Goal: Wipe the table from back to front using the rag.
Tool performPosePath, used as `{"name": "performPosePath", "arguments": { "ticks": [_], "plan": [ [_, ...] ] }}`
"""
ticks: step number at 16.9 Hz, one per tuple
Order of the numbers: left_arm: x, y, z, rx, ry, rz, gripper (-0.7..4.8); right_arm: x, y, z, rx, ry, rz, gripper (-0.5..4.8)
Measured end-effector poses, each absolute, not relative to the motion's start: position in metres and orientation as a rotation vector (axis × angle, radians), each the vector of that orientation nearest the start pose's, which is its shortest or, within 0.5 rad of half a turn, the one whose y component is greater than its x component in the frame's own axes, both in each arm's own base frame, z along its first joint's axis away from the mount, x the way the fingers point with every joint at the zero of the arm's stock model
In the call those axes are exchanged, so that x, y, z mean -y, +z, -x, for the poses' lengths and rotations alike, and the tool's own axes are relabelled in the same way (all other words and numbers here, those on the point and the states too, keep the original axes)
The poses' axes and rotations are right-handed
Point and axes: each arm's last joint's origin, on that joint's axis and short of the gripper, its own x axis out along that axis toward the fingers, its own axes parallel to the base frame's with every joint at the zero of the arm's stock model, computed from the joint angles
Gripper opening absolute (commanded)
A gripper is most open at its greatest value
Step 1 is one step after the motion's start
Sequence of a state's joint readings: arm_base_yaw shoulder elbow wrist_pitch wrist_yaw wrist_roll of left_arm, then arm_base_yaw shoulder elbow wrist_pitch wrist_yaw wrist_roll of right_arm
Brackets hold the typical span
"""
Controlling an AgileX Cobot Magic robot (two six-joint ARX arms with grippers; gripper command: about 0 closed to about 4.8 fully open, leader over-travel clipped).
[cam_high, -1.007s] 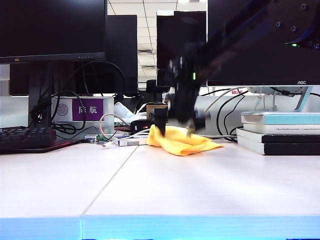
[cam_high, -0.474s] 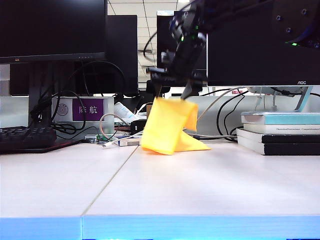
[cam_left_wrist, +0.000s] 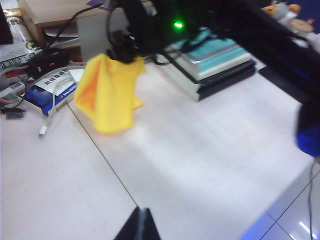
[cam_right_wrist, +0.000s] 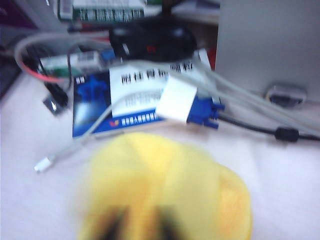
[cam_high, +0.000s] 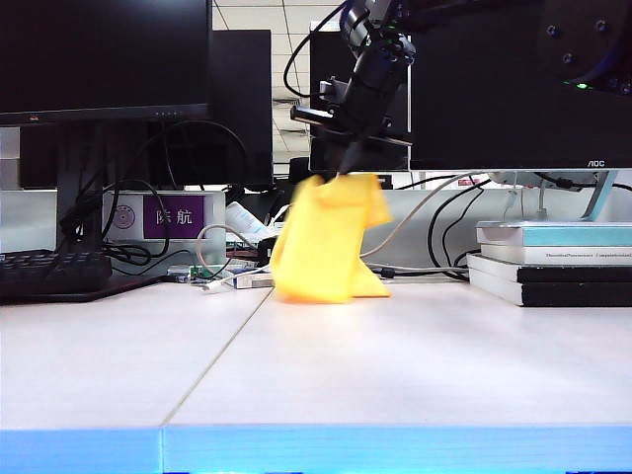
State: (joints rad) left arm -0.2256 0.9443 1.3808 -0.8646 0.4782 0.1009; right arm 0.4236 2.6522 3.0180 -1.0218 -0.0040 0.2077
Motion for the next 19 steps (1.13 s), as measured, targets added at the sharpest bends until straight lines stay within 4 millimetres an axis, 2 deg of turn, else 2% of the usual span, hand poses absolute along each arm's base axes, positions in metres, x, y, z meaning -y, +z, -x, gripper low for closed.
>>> {"name": "performPosePath", "arguments": {
  "ticks": [1, 2, 3, 5, 6, 8, 9, 10, 12, 13, 14, 15, 17, 18, 19],
  "plan": [
    [0.049, 0.433, -0.154, -0.415, -0.713, -0.038, 0.55, -0.221, 0.313, -0.489, -0.693, 0.358, -0.059, 1.33],
    [0.053, 0.428, -0.169, -0.441, -0.713, -0.035, 1.00, -0.221, 0.314, -0.487, -0.700, 0.377, -0.065, 2.95],
    [0.056, 0.422, -0.184, -0.465, -0.714, -0.039, 1.20, -0.221, 0.317, -0.486, -0.697, 0.396, -0.072, 3.76],
    [0.061, 0.411, -0.207, -0.501, -0.720, -0.060, 1.21, -0.221, 0.320, -0.485, -0.697, 0.432, -0.085, 3.71],
    [0.065, 0.401, -0.224, -0.533, -0.727, -0.069, 1.21, -0.222, 0.319, -0.484, -0.703, 0.449, -0.093, 3.04],
    [0.071, 0.382, -0.249, -0.599, -0.745, -0.080, 1.22, -0.223, 0.318, -0.483, -0.720, 0.461, -0.095, -0.04],
    [0.074, 0.373, -0.261, -0.621, -0.768, -0.084, 1.22, -0.222, 0.317, -0.483, -0.731, 0.460, -0.093, 0.03],
    [0.077, 0.366, -0.271, -0.615, -0.793, -0.092, 1.22, -0.222, 0.317, -0.482, -0.742, 0.463, -0.093, 0.65],
    [0.085, 0.348, -0.298, -0.591, -0.847, -0.116, 1.36, -0.223, 0.316, -0.481, -0.749, 0.483, -0.095, 3.60],
    [0.087, 0.343, -0.306, -0.582, -0.857, -0.123, 1.68, -0.223, 0.316, -0.481, -0.750, 0.486, -0.097, 3.66],
    [0.089, 0.338, -0.316, -0.546, -0.861, -0.134, 1.94, -0.223, 0.316, -0.481, -0.752, 0.493, -0.099, 2.74],
    [0.091, 0.336, -0.324, -0.504, -0.863, -0.154, 1.94, -0.223, 0.316, -0.481, -0.756, 0.503, -0.108, 0.33],
    [0.095, 0.334, -0.334, -0.436, -0.870, -0.182, 1.94, -0.223, 0.316, -0.480, -0.763, 0.514, -0.110, 0.02],
    [0.097, 0.330, -0.342, -0.407, -0.872, -0.191, 1.94, -0.224, 0.317, -0.480, -0.763, 0.529, -0.115, 0.27],
    [0.098, 0.326, -0.347, -0.395, -0.877, -0.194, 2.14, -0.224, 0.318, -0.479, -0.759, 0.539, -0.115, 1.50]
  ]
}}
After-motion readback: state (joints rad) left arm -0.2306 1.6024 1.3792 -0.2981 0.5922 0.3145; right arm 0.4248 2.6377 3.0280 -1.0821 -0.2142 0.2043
